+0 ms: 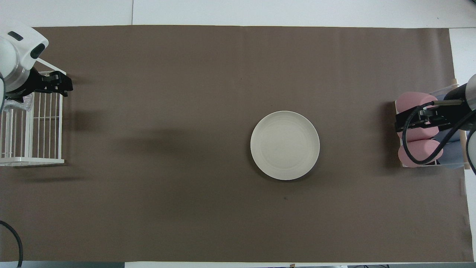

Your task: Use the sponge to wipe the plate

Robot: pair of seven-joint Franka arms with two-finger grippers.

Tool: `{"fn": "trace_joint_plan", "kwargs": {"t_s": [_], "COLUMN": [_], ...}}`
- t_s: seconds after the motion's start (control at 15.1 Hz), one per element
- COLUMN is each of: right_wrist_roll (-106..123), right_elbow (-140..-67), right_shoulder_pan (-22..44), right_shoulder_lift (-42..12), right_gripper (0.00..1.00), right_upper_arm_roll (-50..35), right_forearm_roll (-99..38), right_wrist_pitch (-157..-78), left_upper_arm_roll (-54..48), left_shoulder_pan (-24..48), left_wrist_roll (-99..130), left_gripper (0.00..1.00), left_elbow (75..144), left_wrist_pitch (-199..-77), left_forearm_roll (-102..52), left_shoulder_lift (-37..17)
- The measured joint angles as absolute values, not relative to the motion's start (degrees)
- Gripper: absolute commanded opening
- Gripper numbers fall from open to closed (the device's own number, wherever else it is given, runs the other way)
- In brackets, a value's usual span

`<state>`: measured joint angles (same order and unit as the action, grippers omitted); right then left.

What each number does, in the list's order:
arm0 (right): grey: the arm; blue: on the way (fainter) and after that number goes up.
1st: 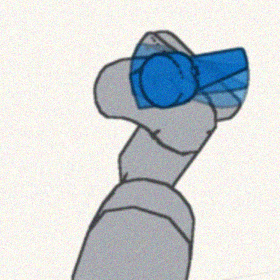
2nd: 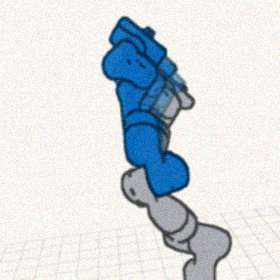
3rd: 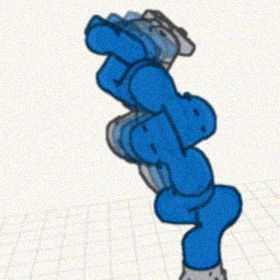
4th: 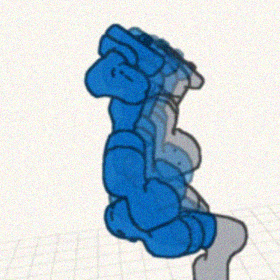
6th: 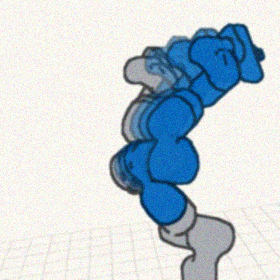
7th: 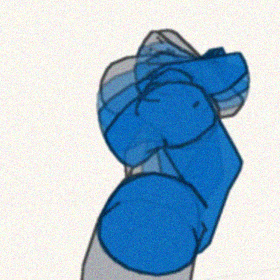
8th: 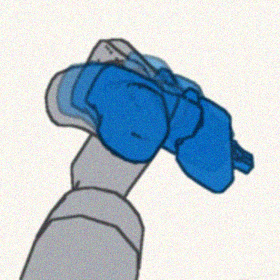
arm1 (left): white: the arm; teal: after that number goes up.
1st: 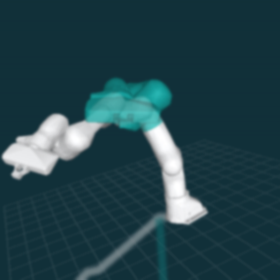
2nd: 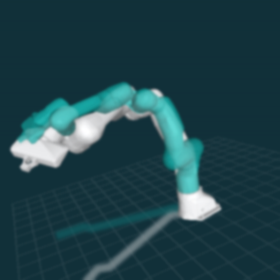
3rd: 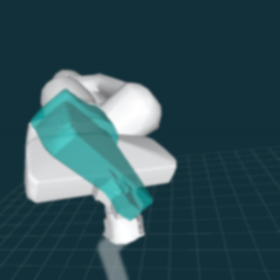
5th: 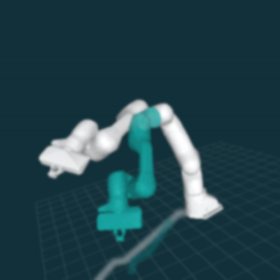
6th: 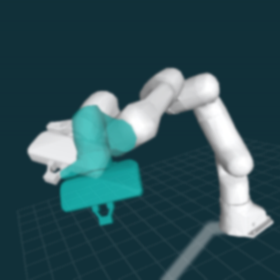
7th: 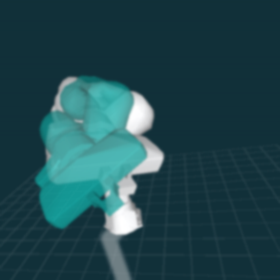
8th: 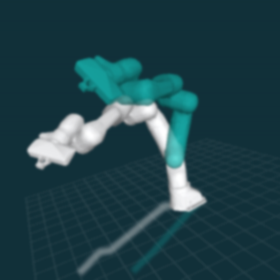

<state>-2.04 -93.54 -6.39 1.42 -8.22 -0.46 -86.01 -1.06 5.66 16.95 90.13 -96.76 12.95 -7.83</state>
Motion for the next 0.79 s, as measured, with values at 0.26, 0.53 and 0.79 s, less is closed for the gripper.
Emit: {"fn": "trace_joint_plan", "kwargs": {"t_s": [0.26,0.53,0.79], "right_wrist_roll": [-2.04,-2.04,-2.04], "right_elbow": [-93.55,-93.55,-93.55], "right_shoulder_pan": [-6.42,-6.43,-6.43], "right_shoulder_lift": [1.42,1.42,1.42], "right_gripper": [1.00,1.00,1.00], "right_upper_arm_roll": [-8.13,-8.10,-8.10], "right_forearm_roll": [-0.46,-0.46,-0.46], "right_wrist_pitch": [-86.01,-86.01,-86.01], "left_upper_arm_roll": [-1.07,-1.21,-1.10], "left_shoulder_pan": [5.06,5.04,5.02], "left_wrist_roll": [14.50,13.27,12.90], "left_gripper": [1.00,1.00,1.00], "left_elbow": [90.09,90.61,91.70], "left_wrist_pitch": [-89.78,-86.26,-86.37], "left_forearm_roll": [3.59,-0.47,-2.44], "left_shoulder_lift": [-2.18,0.22,0.22]}}
